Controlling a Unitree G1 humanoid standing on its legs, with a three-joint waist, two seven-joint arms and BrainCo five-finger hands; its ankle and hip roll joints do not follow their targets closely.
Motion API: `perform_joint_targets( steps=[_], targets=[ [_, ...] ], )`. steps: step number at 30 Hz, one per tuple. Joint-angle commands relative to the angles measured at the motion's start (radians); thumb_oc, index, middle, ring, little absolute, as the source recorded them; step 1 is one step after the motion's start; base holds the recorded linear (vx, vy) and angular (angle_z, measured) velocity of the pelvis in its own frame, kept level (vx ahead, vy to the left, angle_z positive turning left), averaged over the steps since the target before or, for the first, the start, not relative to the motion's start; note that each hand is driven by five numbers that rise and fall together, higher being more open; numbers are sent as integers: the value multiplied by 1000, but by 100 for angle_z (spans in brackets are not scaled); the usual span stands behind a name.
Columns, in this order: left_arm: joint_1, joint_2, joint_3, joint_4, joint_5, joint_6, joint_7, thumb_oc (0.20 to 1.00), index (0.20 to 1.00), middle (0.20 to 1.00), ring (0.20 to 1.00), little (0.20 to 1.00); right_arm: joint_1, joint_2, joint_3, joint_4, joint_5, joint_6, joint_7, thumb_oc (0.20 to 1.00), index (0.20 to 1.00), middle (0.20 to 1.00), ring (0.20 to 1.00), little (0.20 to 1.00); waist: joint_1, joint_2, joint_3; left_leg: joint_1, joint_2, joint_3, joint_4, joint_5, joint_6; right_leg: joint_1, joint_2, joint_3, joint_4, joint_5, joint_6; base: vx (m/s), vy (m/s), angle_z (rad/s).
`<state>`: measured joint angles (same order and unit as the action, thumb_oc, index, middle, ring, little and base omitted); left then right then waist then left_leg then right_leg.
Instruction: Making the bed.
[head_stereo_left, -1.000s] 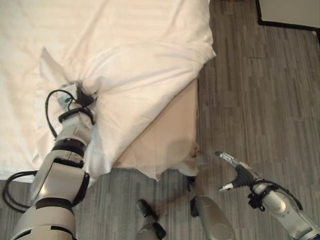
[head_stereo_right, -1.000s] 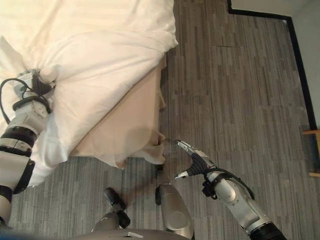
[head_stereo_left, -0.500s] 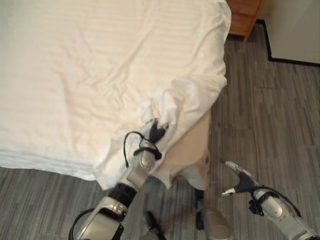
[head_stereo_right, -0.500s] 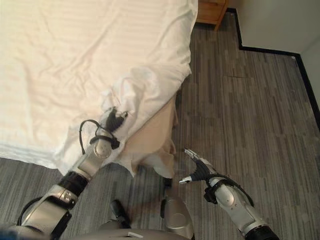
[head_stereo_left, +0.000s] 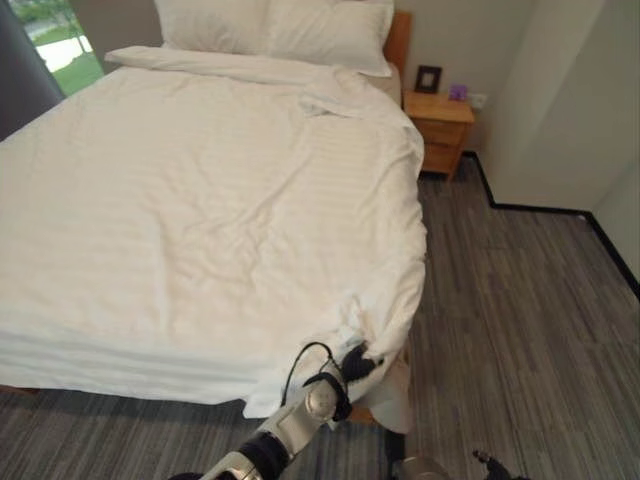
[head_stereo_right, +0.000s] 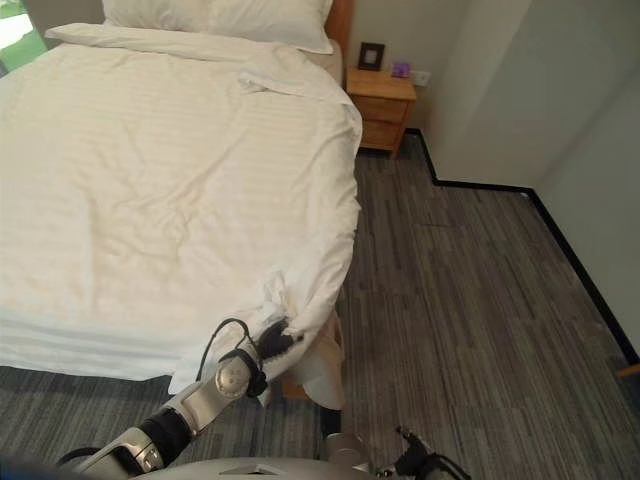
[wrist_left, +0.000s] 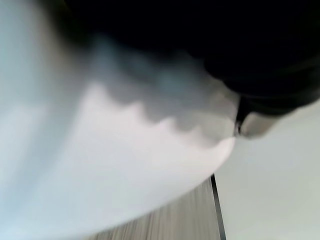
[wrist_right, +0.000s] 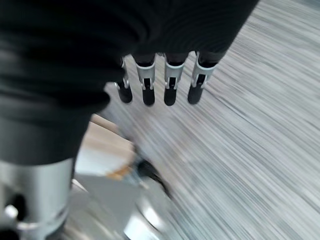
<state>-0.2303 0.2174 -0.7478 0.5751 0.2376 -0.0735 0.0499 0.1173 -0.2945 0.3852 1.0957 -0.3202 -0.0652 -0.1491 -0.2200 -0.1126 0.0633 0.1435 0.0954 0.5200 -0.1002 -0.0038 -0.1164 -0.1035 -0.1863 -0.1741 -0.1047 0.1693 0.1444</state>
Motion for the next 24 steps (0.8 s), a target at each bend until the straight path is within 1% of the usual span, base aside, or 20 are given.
perform_joint_targets(
  steps=[1,4,5,6,7,8,9,12,13,14,17,20,23,24],
  targets=[
    [-62,-149,-100,-38,-102,-75,-120,1000,1000,1000,1000,1000,-100,-20,-34,56,45,18,-18,1000,1000,1000,1000,1000,-38,55,83,21,-40,-45,13,-110,104,48,-66,-3,22,-32,71,-36,26,-18],
    [-59,-189,-176,-53,-209,-73,-193,1000,1000,1000,1000,1000,-107,-38,-66,109,57,29,-27,1000,1000,1000,1000,1000,-63,75,93,42,-57,-26,13,-127,114,48,-83,-2,25,-26,81,-43,51,-21],
    [-41,-208,-215,-68,-268,-61,-219,1000,1000,1000,1000,1000,-142,-8,-42,109,55,20,-52,1000,1000,1000,1000,1000,-61,86,93,45,-64,-26,13,-131,119,49,-88,-2,22,-27,81,-43,58,-35],
    [-16,-207,-244,-68,-278,-61,-256,1000,1000,1000,1000,1000,-164,13,-45,117,65,32,-66,1000,1000,1000,1000,1000,-60,93,93,49,-70,-21,13,-136,122,48,-92,-1,20,-27,83,-27,58,-40],
    [0,-206,-257,-84,-308,-47,-296,1000,1000,1000,1000,1000,-158,13,-59,129,62,41,-64,1000,1000,1000,1000,1000,-65,99,89,54,-74,-12,13,-139,125,46,-93,5,18,-28,86,-1,65,-46],
    [5,-209,-256,-90,-342,-42,-311,1000,1000,1000,1000,1000,-157,14,-65,140,53,47,-60,1000,1000,1000,1000,1000,-74,105,85,60,-77,-4,13,-142,127,41,-94,12,18,-28,89,13,52,-45],
    [18,-217,-274,-102,-383,-25,-346,1000,1000,1000,1000,1000,-159,6,-72,149,46,52,-62,1000,1000,1000,1000,1000,-82,108,83,65,-81,6,13,-144,130,36,-94,22,17,-26,93,5,37,-36],
    [4,-222,-309,-142,-458,-21,-397,1000,1000,1000,1000,1000,-159,-21,-85,182,44,57,-59,1000,1000,1000,1000,1000,-96,109,80,73,-83,23,13,-144,132,27,-88,52,17,-21,97,1,21,-23],
    [-17,-226,-327,-198,-536,-20,-417,1000,1000,1000,1000,1000,-158,-36,-87,197,47,62,-66,1000,1000,1000,1000,1000,-95,111,73,82,-81,-1,13,-165,132,36,-87,63,17,-32,105,-24,-11,-26],
    [-19,-223,-326,-204,-541,-16,-417,1000,1000,1000,1000,1000,-158,-37,-88,197,46,61,-66,1000,1000,1000,1000,1000,-99,104,76,75,-81,18,13,-143,132,30,-88,57,17,-16,96,-30,-28,-16],
    [-53,-230,-306,-288,-717,-8,-388,1000,1000,1000,1000,1000,-150,-42,-83,196,51,63,-73,1000,1000,1000,1000,1000,-89,87,72,72,-74,2,13,-135,129,41,-89,47,17,-11,91,-61,-58,2],
    [-133,-200,-234,-368,-860,-23,-322,1000,1000,1000,1000,1000,-130,-49,-83,187,51,66,-82,1000,1000,1000,1000,1000,-73,62,70,70,-62,-20,13,-128,125,60,-90,25,18,-8,88,-29,-63,8],
    [-199,-112,-102,-451,-851,-72,-218,1000,1000,1000,1000,1000,-114,-56,-92,170,47,71,-96,1000,1000,1000,1000,1000,-42,41,67,62,-49,-44,13,-118,116,79,-87,-4,18,-12,85,12,-68,32],
    [-204,-78,-56,-473,-839,-76,-195,1000,1000,1000,1000,1000,-112,-60,-98,165,46,70,-98,896,896,896,896,896,-32,35,67,59,-44,-54,13,-114,111,87,-86,-15,18,-16,84,21,-75,34]
  ],
)
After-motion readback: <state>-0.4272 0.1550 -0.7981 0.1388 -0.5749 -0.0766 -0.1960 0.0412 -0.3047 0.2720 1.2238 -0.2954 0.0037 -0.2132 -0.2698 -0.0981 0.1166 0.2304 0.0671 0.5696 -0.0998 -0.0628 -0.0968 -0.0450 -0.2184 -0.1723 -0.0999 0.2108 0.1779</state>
